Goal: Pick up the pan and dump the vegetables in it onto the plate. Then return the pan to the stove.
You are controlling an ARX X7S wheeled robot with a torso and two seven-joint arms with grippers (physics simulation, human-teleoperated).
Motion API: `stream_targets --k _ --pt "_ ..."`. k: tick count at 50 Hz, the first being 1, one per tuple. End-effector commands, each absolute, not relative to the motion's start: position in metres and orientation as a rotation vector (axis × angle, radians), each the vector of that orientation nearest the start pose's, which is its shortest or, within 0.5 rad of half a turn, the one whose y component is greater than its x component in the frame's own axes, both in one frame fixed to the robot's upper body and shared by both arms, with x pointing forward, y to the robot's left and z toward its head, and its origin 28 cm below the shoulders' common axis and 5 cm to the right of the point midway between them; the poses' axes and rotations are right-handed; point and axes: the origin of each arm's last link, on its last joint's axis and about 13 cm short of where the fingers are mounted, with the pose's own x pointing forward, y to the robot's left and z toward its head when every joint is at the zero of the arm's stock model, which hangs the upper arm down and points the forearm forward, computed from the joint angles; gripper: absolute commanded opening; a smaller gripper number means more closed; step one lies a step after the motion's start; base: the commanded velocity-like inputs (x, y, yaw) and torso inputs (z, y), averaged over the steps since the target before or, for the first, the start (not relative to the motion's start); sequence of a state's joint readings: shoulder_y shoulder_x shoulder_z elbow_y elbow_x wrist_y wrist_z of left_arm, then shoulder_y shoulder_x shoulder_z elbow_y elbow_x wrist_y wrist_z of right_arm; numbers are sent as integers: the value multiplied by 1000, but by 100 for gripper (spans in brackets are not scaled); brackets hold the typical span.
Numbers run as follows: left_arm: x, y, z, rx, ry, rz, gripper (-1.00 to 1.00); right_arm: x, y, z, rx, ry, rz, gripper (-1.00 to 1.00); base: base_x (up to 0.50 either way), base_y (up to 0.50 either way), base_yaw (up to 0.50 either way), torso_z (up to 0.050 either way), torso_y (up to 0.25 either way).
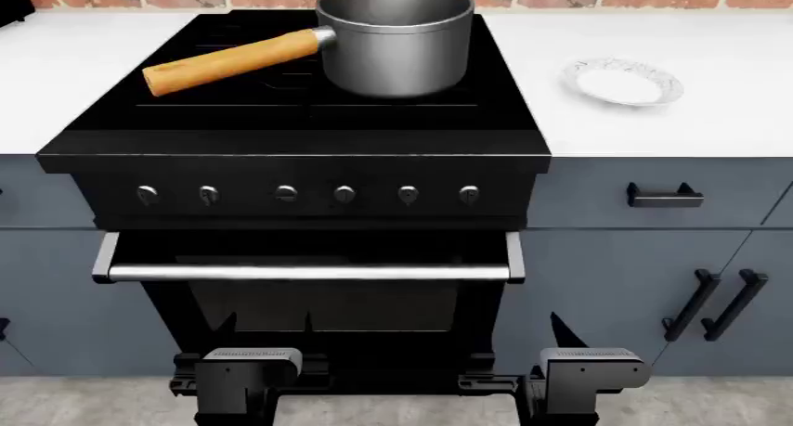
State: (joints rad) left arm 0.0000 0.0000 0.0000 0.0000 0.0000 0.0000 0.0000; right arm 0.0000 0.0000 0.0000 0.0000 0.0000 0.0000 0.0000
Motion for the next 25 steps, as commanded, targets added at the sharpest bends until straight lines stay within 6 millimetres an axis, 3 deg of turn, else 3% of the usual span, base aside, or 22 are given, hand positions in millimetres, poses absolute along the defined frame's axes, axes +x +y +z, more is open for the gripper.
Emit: stream_targets --k 1,17,25 --pt "211 205 13 2 1 -3 100 210 -96 13 1 1 2 100 0 0 0 0 0" --pt "210 204 16 3 -17 -23 100 213 -96 12 4 8 13 100 0 0 0 0 0" --pt "211 203 16 12 -24 -27 100 212 -95 13 -1 8 16 100 0 0 0 47 0"
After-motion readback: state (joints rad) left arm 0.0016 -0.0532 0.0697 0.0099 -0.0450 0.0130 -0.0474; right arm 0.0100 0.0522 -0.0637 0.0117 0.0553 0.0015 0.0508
